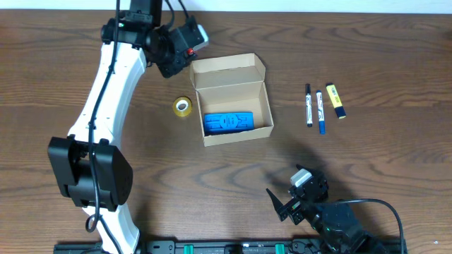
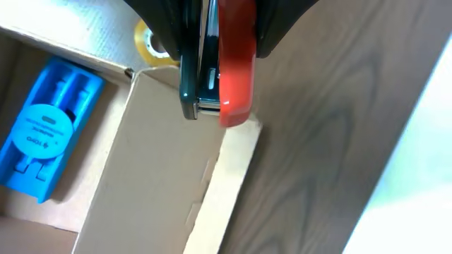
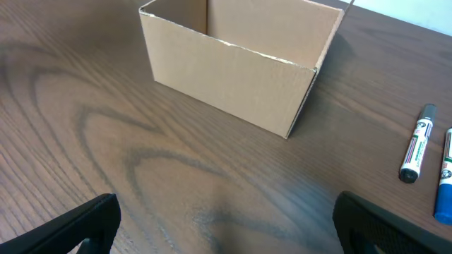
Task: Pack container
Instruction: 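Lift the red stapler over and lower it into the box beside the duster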
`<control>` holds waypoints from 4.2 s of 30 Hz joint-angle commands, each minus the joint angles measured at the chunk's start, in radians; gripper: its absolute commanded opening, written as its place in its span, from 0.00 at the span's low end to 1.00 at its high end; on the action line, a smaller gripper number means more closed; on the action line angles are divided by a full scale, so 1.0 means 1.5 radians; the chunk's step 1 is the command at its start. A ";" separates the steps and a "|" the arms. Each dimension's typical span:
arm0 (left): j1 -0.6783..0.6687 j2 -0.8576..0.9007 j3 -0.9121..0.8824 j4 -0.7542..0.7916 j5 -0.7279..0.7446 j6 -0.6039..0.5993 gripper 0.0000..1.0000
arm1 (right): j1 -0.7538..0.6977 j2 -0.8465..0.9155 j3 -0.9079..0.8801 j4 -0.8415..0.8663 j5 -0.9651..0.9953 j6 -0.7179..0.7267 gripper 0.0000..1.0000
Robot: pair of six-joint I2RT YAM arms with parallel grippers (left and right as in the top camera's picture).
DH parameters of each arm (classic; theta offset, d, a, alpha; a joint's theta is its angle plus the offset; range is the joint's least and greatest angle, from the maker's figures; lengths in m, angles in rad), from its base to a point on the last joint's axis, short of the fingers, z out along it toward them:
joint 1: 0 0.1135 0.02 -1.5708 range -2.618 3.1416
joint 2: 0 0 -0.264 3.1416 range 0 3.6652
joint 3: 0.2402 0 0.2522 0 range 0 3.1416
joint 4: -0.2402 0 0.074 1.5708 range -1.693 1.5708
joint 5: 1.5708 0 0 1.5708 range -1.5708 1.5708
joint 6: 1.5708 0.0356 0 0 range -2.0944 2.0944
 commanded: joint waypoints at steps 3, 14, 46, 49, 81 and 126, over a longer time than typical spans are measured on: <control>0.005 0.001 0.011 0.054 0.024 -0.107 0.05 | 0.009 -0.005 -0.002 -0.001 0.002 -0.009 0.99; -0.007 0.001 0.011 0.224 0.032 -0.377 0.05 | 0.009 -0.005 -0.002 -0.001 0.002 -0.009 0.99; -0.165 0.019 0.009 -0.030 0.050 0.021 0.05 | 0.009 -0.005 -0.002 -0.001 0.002 -0.009 0.99; -0.174 0.023 0.009 -0.067 0.047 0.053 0.05 | 0.009 -0.005 -0.002 -0.001 0.002 -0.009 0.99; -0.184 0.199 0.009 -0.011 -0.075 0.106 0.13 | 0.009 -0.005 -0.002 -0.001 0.002 -0.009 0.99; -0.200 0.171 0.135 0.015 -0.199 -0.057 0.86 | 0.009 -0.005 -0.002 -0.001 0.002 -0.009 0.99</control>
